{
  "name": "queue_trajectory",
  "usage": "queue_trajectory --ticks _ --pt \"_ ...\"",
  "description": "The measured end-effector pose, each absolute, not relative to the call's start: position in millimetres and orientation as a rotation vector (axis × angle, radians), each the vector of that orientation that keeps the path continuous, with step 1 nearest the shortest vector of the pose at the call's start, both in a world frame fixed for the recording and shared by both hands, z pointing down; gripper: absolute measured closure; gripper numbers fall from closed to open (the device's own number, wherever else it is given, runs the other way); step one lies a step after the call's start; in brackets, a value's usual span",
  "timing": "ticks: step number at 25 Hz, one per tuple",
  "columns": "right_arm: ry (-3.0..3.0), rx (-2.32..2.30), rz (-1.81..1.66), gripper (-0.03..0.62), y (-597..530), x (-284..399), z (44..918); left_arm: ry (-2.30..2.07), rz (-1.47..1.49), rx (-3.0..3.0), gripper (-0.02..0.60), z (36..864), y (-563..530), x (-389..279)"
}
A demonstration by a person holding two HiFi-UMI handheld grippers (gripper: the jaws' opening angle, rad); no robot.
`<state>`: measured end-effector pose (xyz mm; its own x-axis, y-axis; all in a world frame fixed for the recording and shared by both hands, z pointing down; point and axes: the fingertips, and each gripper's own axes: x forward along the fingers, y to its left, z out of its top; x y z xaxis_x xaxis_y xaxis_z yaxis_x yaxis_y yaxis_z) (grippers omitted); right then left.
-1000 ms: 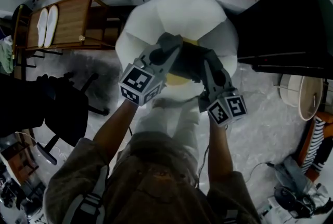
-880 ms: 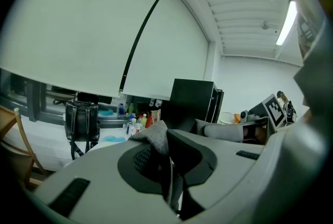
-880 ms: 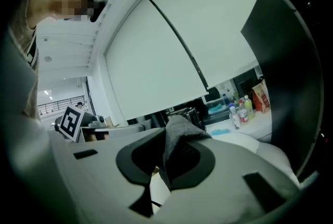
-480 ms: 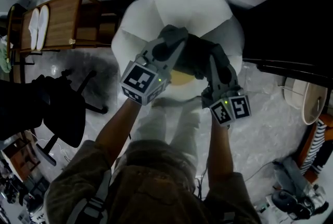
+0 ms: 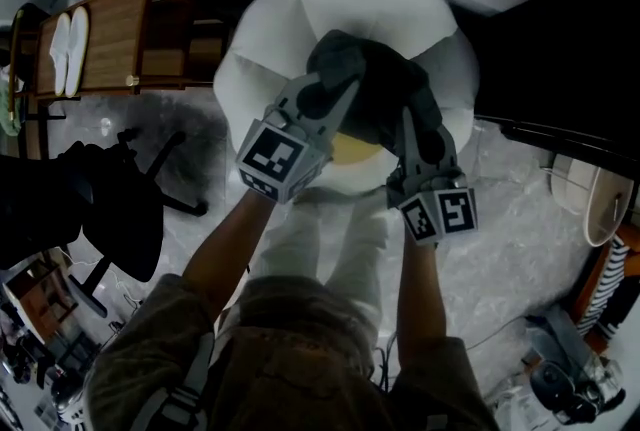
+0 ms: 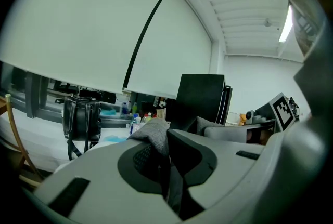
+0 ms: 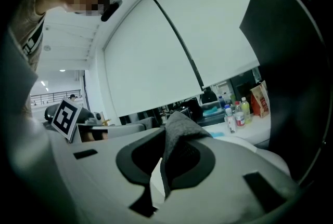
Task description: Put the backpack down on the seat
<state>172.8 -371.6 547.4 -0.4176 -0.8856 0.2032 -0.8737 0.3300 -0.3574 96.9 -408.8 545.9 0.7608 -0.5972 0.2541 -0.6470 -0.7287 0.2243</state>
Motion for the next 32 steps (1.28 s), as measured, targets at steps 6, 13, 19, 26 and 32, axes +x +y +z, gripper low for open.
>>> queue_trajectory --ticks 6,13,19,26,32 --pt "2.513 -1.765 -0.624 0.566 -381 171 570 -0.974 0.241 2.664 0.554 567 -416 103" --pt "2.514 -1.799 -0.600 0.566 -391 168 600 -0.969 0.246 2.687 0.552 595 -423 103" --pt "2.530 -1.803 -0.548 0.566 -410 178 623 -0.985 0.226 2.706 0.552 622 -437 112" --pt "2.549 -1.804 -0.522 0.563 -417 178 652 -0.990 0.234 2.743 0.552 651 -444 117" --pt "2.564 -1.819 -0.532 0.560 -424 176 687 -0.993 0.252 2.716 0.549 684 -448 122"
